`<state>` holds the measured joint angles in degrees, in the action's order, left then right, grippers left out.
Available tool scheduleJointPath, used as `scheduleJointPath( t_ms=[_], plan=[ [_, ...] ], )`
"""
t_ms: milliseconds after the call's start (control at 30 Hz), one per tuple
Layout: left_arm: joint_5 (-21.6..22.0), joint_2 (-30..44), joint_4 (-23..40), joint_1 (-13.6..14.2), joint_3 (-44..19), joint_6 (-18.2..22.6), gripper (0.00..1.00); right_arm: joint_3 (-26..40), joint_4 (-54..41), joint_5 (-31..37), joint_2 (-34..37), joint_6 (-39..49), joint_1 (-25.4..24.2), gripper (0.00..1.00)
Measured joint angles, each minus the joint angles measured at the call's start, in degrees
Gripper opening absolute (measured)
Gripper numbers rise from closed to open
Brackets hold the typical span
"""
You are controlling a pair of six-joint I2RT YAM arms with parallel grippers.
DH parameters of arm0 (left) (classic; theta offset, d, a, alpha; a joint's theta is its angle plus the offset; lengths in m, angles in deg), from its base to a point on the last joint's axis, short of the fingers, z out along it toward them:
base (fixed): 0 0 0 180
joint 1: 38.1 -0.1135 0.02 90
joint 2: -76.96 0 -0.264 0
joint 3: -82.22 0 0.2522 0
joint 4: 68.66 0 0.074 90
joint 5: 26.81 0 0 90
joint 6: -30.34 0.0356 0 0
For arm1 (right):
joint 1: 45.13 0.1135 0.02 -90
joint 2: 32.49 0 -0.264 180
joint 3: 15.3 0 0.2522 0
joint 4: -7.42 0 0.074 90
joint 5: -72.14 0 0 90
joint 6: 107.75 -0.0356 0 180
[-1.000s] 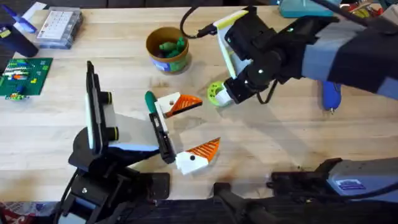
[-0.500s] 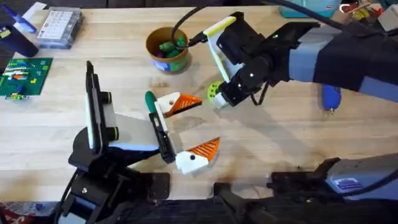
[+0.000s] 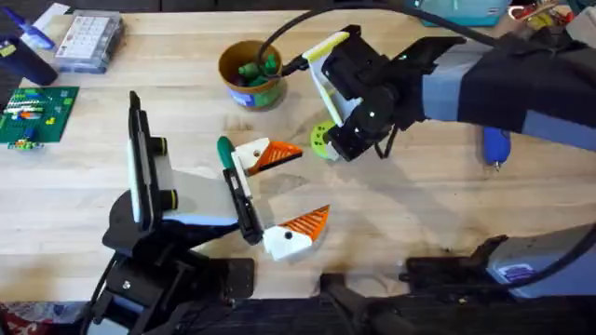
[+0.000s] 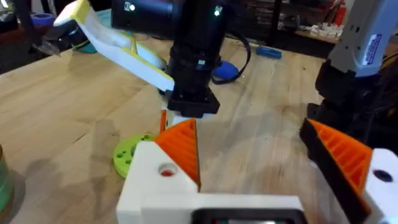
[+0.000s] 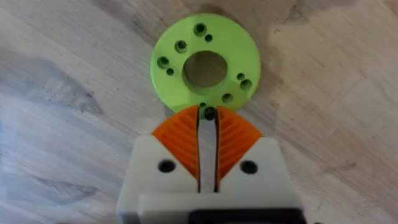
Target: Pick up the gripper from the table and insert it into the empty holder that is missing its gripper. Then pick up a screw, insert it into the mounting hole, and use the screwdriver to tighten it. Finally, clean up the table by picking up the vegetable and placing it into the bucket.
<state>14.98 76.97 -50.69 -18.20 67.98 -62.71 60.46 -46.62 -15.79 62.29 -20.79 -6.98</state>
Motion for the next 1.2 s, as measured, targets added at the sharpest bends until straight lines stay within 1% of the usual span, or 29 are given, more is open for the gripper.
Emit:
scheduleJointPath(
  t_ms=[67, 100, 167, 600, 733, 933, 967, 1067, 1200],
  plan=[
    [0.0, 0.0, 0.0, 0.0, 0.0, 0.0, 0.989, 0.0, 0.0, 0.3, 0.0, 0.1, 0.0, 0.081],
    [0.0, 0.0, 0.0, 0.0, 0.0, 0.0, 0.989, 0.0, 0.0, 0.5, 0.0, 0.1, 0.0, 0.028],
    [0.0, 0.0, 0.0, 0.0, 0.0, 0.0, 0.989, 0.0, 0.0, 0.5, 0.0, 0.1, 0.0, 0.006],
    [0.0, 0.0, 0.0, 0.0, 0.0, 0.0, 0.989, 0.0, -0.1, 0.7, 0.0, 0.1, 0.0, 0.004],
    [0.0, 0.0, 0.0, 0.0, 0.0, 0.0, 0.989, 0.6, -1.7, 0.6, 0.2, 0.1, 0.0, 0.004],
    [0.0, 0.0, 0.0, 0.0, 0.0, 0.0, 0.989, 4.2, -8.2, 1.8, 0.8, 0.1, 0.0, 0.004],
    [0.0, 0.0, 0.0, 0.0, 0.0, 0.0, 0.989, 6.8, -10.9, 2.8, 0.2, 0.1, 0.0, 0.003],
    [0.0, 0.0, 0.0, 0.0, 0.0, 0.0, 0.989, 8.9, -12.4, 3.2, -1.6, 0.1, 0.0, 0.003],
    [0.0, 0.0, 0.0, 0.0, 0.0, 0.0, 0.989, 10.7, -14.1, 3.4, -5.8, 0.1, 0.0, 0.004]
  ],
)
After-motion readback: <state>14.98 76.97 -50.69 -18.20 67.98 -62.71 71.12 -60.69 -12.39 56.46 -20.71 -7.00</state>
